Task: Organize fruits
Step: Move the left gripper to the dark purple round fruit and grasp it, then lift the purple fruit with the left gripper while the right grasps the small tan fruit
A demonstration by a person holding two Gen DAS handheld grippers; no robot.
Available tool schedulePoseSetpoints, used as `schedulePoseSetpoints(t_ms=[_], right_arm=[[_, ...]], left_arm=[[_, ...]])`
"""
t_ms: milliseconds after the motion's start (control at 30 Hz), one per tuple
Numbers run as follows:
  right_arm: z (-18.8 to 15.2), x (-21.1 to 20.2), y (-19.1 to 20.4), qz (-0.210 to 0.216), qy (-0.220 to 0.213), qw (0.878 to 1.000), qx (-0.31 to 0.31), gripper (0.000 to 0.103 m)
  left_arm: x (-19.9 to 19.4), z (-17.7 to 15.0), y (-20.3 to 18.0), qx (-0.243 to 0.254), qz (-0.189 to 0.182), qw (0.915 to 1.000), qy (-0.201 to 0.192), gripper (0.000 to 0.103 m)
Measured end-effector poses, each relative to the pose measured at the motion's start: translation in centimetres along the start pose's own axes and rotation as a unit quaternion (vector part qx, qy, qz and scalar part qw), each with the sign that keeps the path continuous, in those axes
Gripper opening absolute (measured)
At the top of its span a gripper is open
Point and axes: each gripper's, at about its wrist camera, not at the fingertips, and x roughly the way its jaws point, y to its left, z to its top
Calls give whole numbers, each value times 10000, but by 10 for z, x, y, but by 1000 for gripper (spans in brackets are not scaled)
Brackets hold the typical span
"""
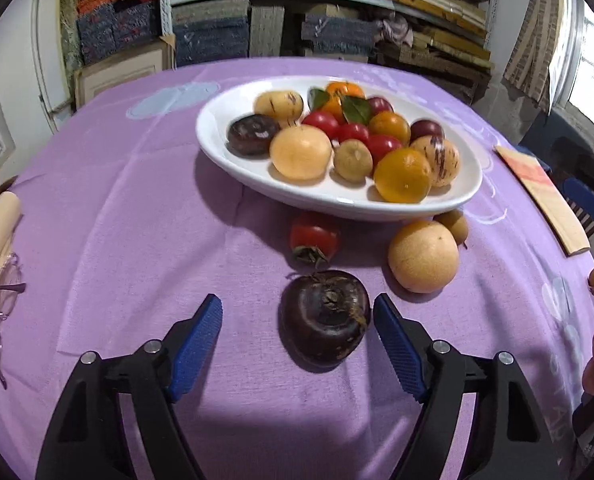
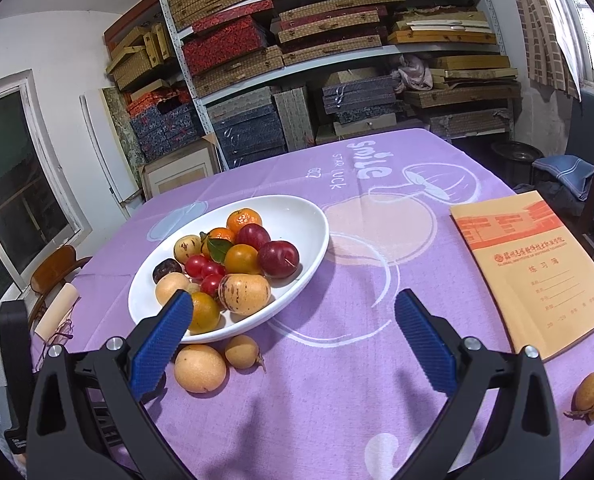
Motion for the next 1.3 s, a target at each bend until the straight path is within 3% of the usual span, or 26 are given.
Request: schedulePoseSetpoints(t_ms=[100,233,400,600,700,933,1133,1300], right_arm=[[0,0,-1,-7,-4,10000,20,99],[0,1,-2,10,49,10000,65,99],[0,2,-1,9,69,10000,30,99],[-1,3,-1,-13,67,10000,3,99],[0,2,-3,1,66,10000,68,99],[0,1,-2,5,49,10000,26,99],[-3,3,6,-3,212,9996,-169,99],[-17,13,40,-151,570,9930,-1024,99]], left_arm=[[-5,3,5,-93,-57,9998,-174,77],[-8,-4,13,-120,-239,9996,-54,70],[-11,-7,12,-9,-328,9994,-97,50],[-2,5,12,-92,-484,9988,-52,49],[-3,3,13,-100,-493,9987,-98,44],[-9,-2,20,-194,-567,9980,-192,44],[-47,-13,38,-285,-176,9972,-673,44],[-53,-29,62,-614,27,9963,-593,44]])
